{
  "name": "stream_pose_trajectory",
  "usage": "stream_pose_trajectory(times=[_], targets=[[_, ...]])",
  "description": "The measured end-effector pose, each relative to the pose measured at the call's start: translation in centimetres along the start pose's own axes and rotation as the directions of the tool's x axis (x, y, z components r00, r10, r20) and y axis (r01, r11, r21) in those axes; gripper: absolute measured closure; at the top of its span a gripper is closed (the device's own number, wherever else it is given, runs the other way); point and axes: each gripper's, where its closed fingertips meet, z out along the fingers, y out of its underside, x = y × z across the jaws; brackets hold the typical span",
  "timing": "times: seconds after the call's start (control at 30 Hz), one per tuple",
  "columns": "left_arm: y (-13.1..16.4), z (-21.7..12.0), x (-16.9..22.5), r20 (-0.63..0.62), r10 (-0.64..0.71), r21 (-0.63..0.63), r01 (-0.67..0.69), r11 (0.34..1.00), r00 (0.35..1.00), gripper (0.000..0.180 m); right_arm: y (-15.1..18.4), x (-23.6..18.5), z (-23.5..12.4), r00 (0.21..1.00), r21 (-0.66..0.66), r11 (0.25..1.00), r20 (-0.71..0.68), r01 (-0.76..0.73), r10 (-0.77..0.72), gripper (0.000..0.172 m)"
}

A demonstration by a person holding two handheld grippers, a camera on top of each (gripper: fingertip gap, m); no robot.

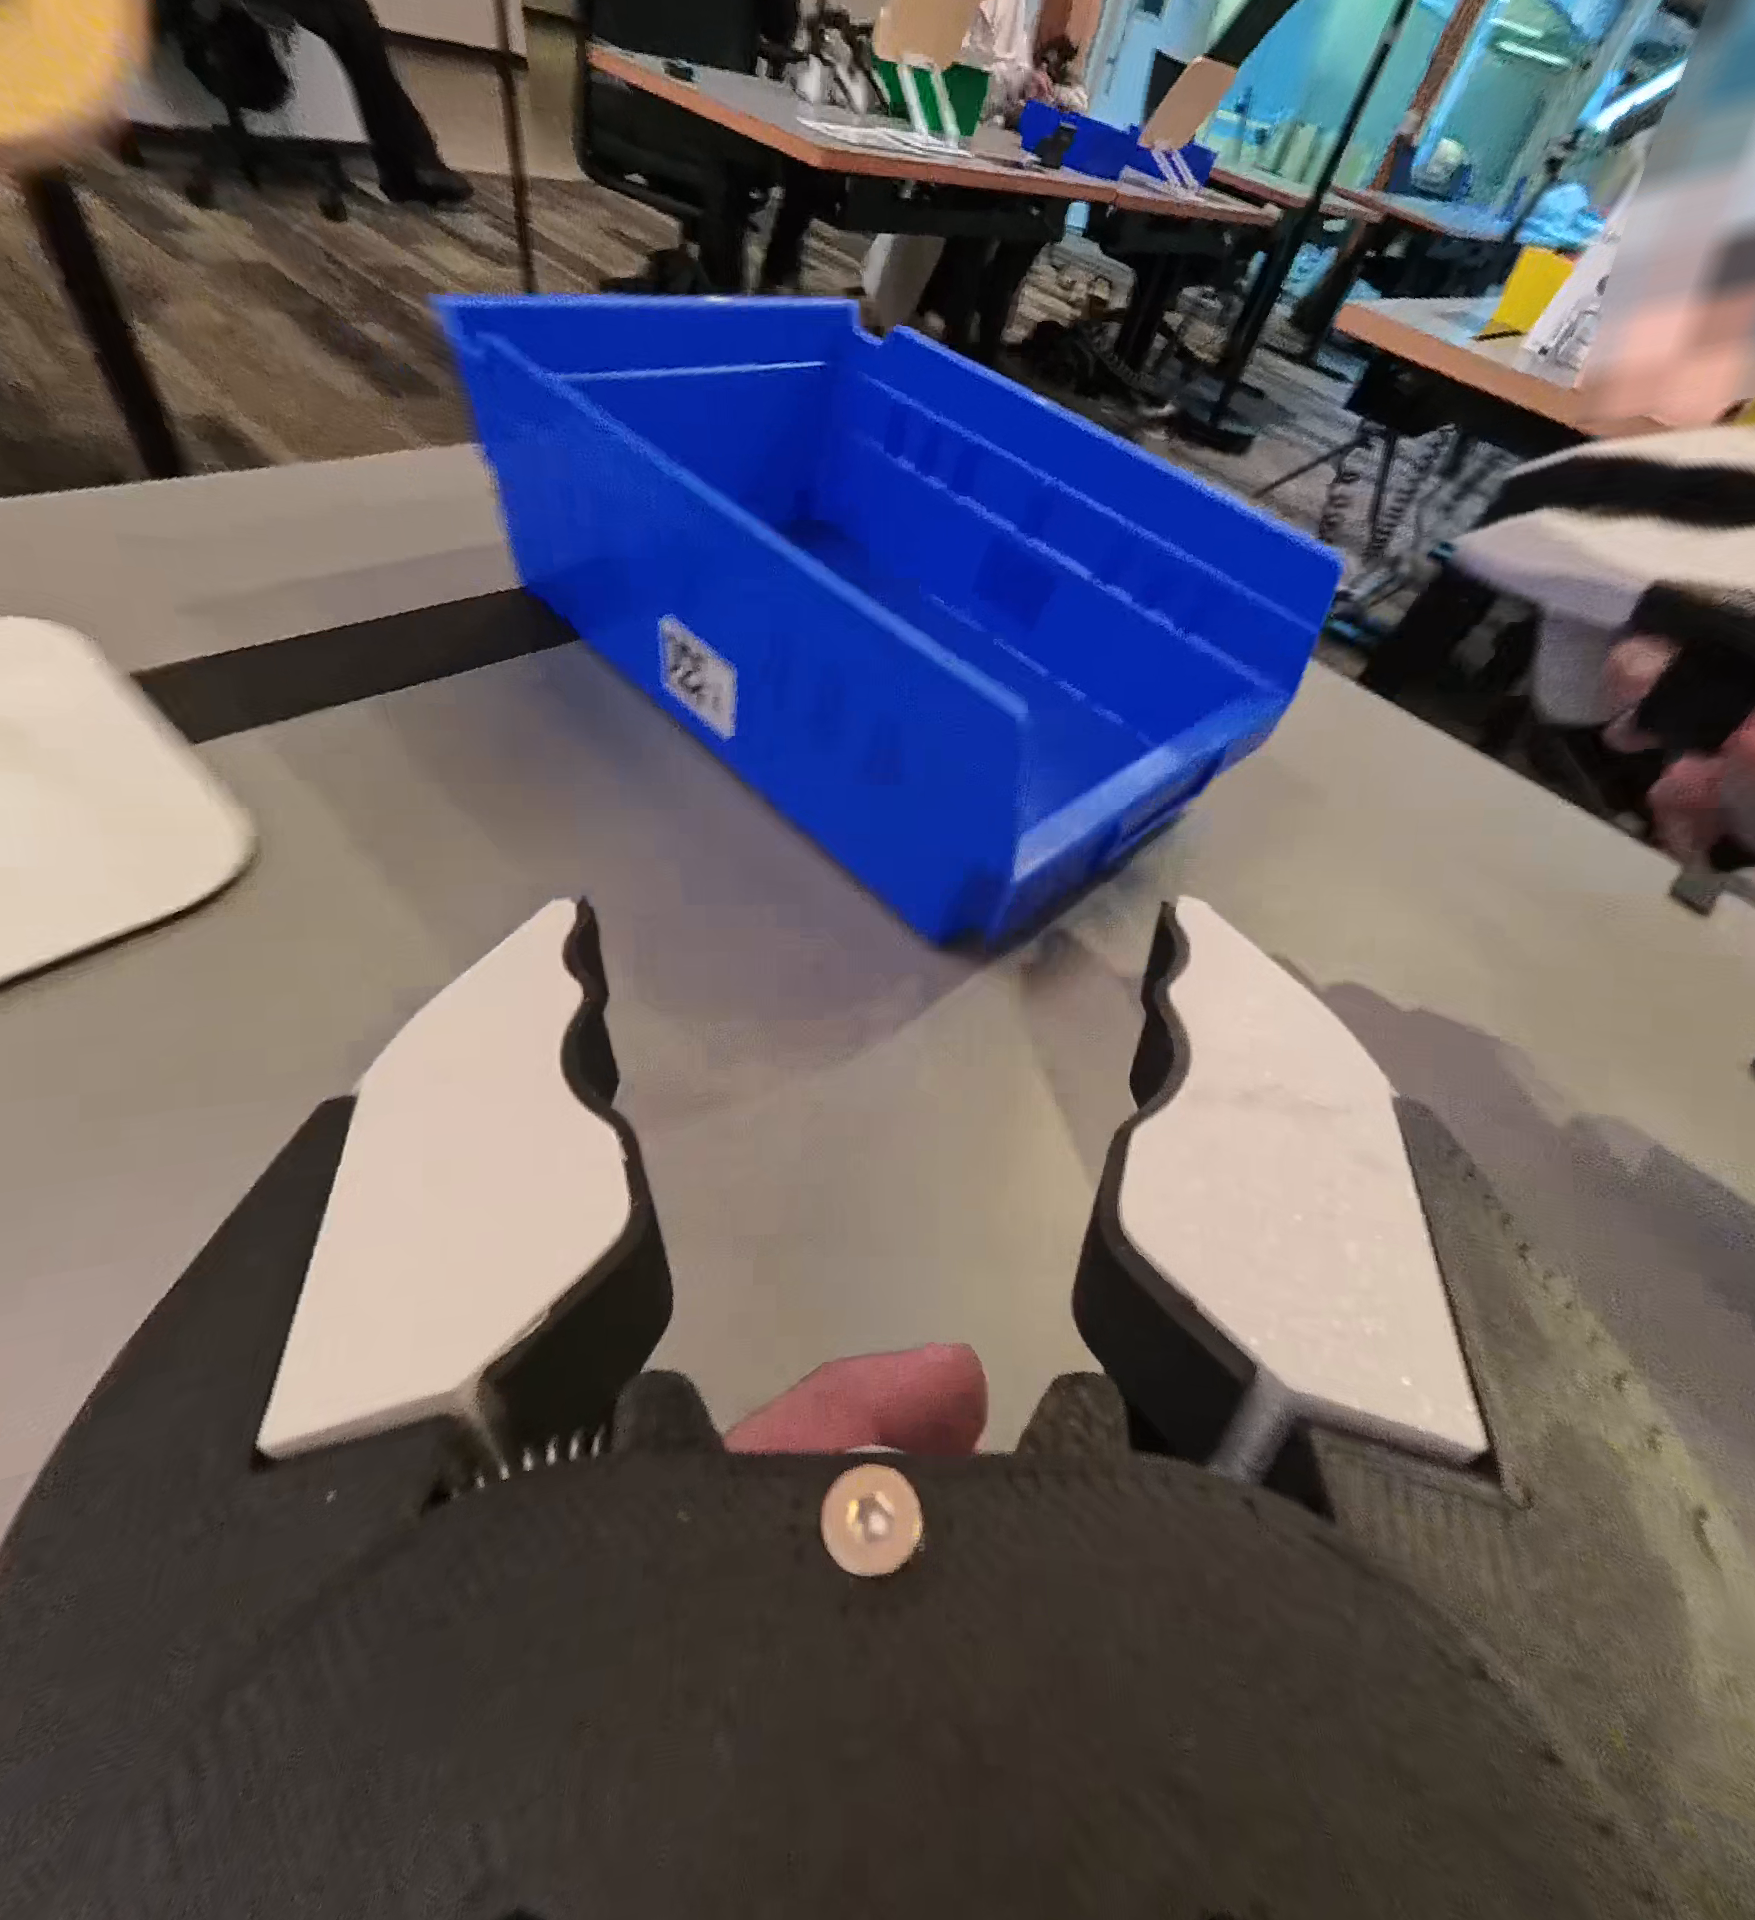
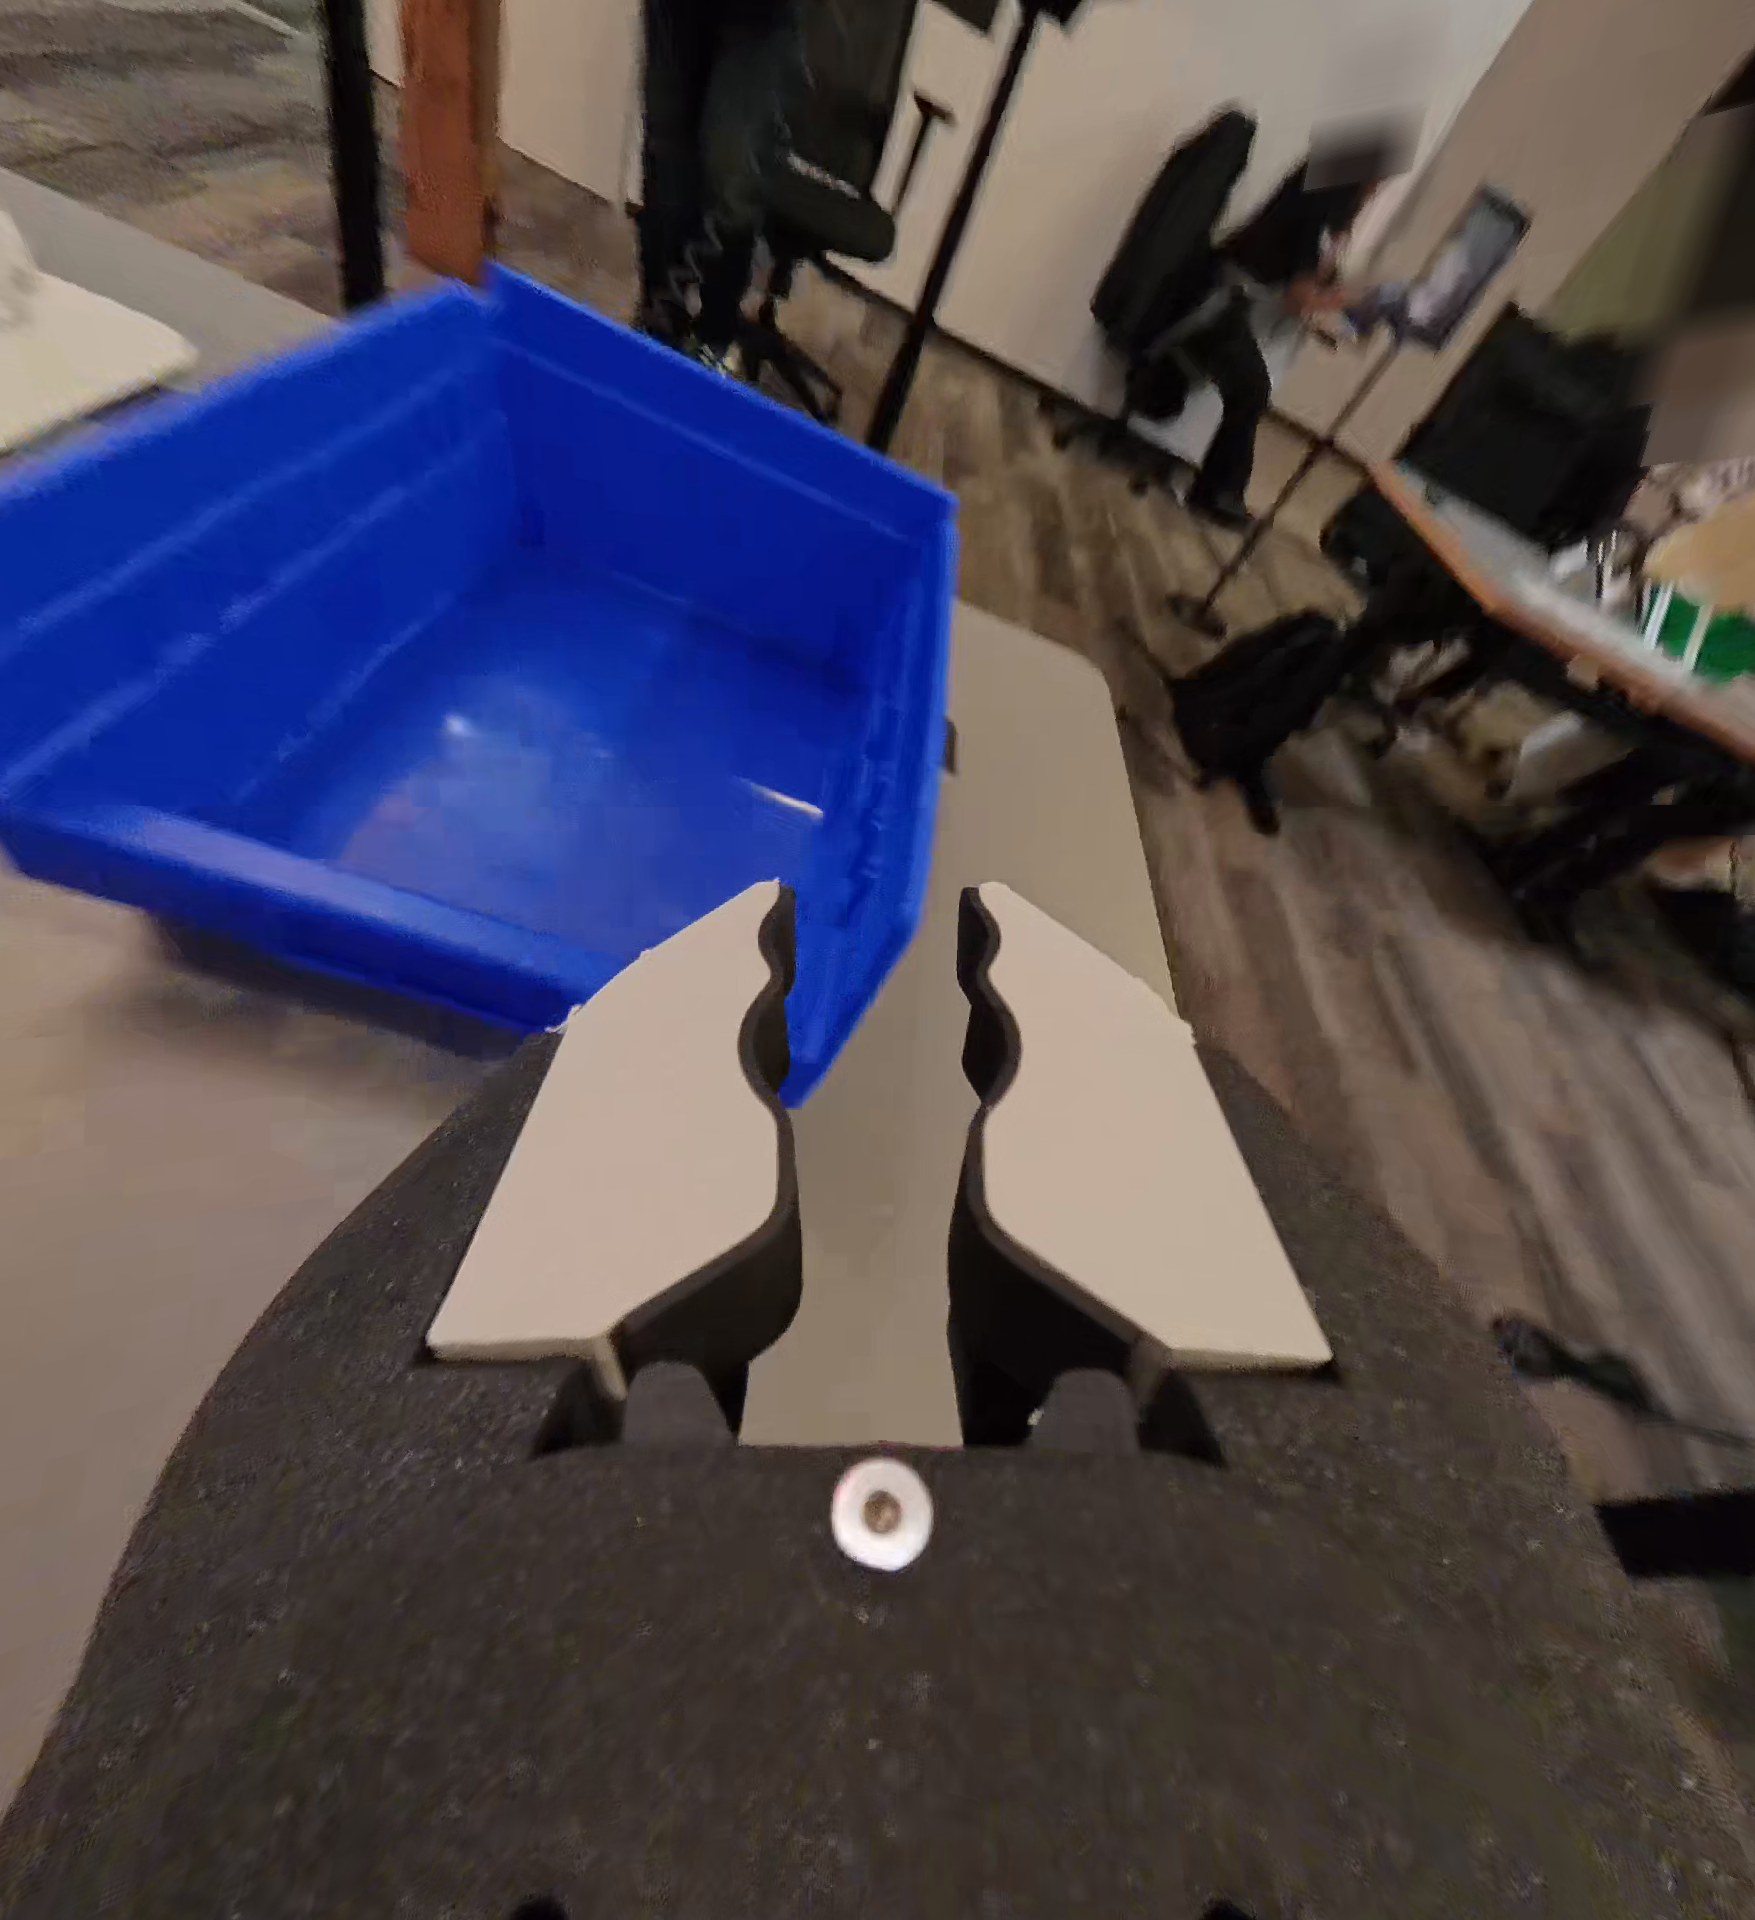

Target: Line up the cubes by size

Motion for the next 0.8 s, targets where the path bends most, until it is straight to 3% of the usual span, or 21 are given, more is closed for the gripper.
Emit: stream_pose_trajectory(times=[0.1, 0.2, 0.33, 0.47, 0.63, 0.8], targets=[[2.1, -7.3, -2.8, 0.099, -0.027, 0.004, 0.027, 1.0, 0.995, 0.085, -3.7, -6.5, -3.1, 0.986, 0.109, 0.992, 0.146, 0.066, -0.081, 0.147], [5.0, -15.2, -7.0, 0.281, 0.01, -0.006, -0.008, 1.0, 0.96, 0.087, -6.5, -15.5, -4.2, 0.926, 0.174, 0.983, 0.361, 0.052, -0.113, 0.142], [7.0, -24.4, -12.6, 0.491, -0.042, 0.006, 0.044, 0.999, 0.87, 0.086, -9.1, -27.9, -3.5, 0.791, 0.194, 0.981, 0.599, 0.005, -0.122, 0.13], [8.1, -31.5, -18.3, 0.664, -0.11, 0.058, 0.096, 0.994, 0.74, 0.084, -12.5, -37.7, -2.4, 0.673, 0.212, 0.976, 0.728, -0.038, -0.132, 0.129], [8.3, -35.0, -23.4, 0.761, -0.125, 0.077, 0.103, 0.992, 0.637, 0.082, -15.4, -46.1, 0.8, 0.6, 0.187, 0.981, 0.792, -0.06, -0.114, 0.127], [9.5, -34.3, -26.4, 0.765, -0.152, 0.061, 0.165, 0.984, 0.626, 0.093, -16.9, -50.1, 4.4, 0.606, 0.137, 0.988, 0.793, -0.071, -0.066, 0.13]])
